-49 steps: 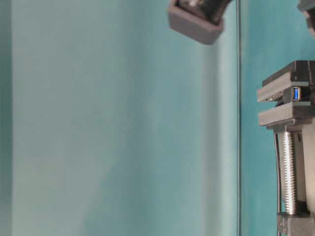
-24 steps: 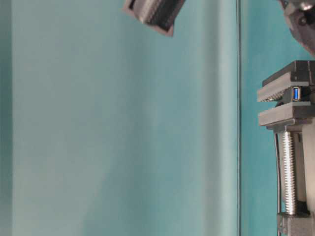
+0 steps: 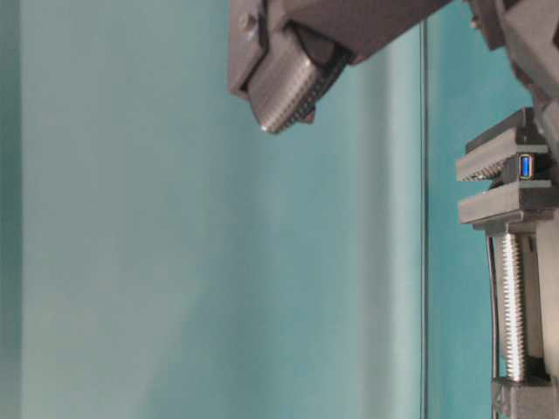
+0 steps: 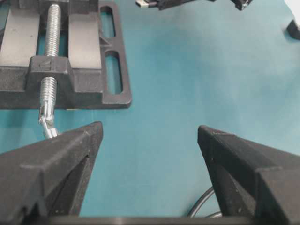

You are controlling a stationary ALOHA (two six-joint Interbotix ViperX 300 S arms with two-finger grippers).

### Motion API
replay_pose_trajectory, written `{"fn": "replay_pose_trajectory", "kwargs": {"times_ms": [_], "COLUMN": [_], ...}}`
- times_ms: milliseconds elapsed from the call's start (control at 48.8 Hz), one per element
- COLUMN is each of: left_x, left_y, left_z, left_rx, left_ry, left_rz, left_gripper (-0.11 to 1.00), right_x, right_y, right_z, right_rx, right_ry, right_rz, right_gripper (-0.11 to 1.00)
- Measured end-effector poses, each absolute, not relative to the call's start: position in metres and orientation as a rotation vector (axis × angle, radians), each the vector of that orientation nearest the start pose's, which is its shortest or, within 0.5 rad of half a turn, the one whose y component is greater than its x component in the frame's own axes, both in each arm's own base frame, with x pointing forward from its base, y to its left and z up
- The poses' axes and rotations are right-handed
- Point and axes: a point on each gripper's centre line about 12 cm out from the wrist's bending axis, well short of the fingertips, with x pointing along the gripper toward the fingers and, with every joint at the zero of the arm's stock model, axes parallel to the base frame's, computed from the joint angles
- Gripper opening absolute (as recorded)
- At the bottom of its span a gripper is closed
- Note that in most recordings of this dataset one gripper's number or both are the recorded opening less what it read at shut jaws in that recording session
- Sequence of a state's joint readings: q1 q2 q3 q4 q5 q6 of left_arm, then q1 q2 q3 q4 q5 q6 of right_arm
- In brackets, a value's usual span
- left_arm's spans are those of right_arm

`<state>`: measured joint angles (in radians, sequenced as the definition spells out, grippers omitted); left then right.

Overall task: Insert the USB cable into the fixed female connector.
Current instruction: 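Move the right gripper with the plug toward the blue port in the vise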

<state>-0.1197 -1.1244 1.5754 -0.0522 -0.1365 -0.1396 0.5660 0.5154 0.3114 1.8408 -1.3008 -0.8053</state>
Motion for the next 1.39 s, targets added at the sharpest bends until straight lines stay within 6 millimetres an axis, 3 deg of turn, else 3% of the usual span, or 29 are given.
{"fn": "replay_pose_trajectory", "kwargs": {"times_ms": [287,737,1393], "left_x": [0.137,0.137,0.137], "left_y": [-0.015,-0.015,-0.015], "left_z": [0.143,0.143,0.144], "left_rx": [-0.17,-0.17,-0.17], "left_ry": [0.324,0.324,0.322], "left_rz": [-0.08,-0.08,-0.08], "left_gripper": [0.94,0.94,0.94], "right_x": [0.392,0.398,0.41], "right_y": [0.124,0.126,0.127], "right_z": [0.093,0.088,0.095], "right_rx": [0.208,0.202,0.189], "right_ry": [0.387,0.374,0.389], "right_rz": [-1.154,-1.258,-1.271], "right_gripper": [0.21,0.21,0.21]}}
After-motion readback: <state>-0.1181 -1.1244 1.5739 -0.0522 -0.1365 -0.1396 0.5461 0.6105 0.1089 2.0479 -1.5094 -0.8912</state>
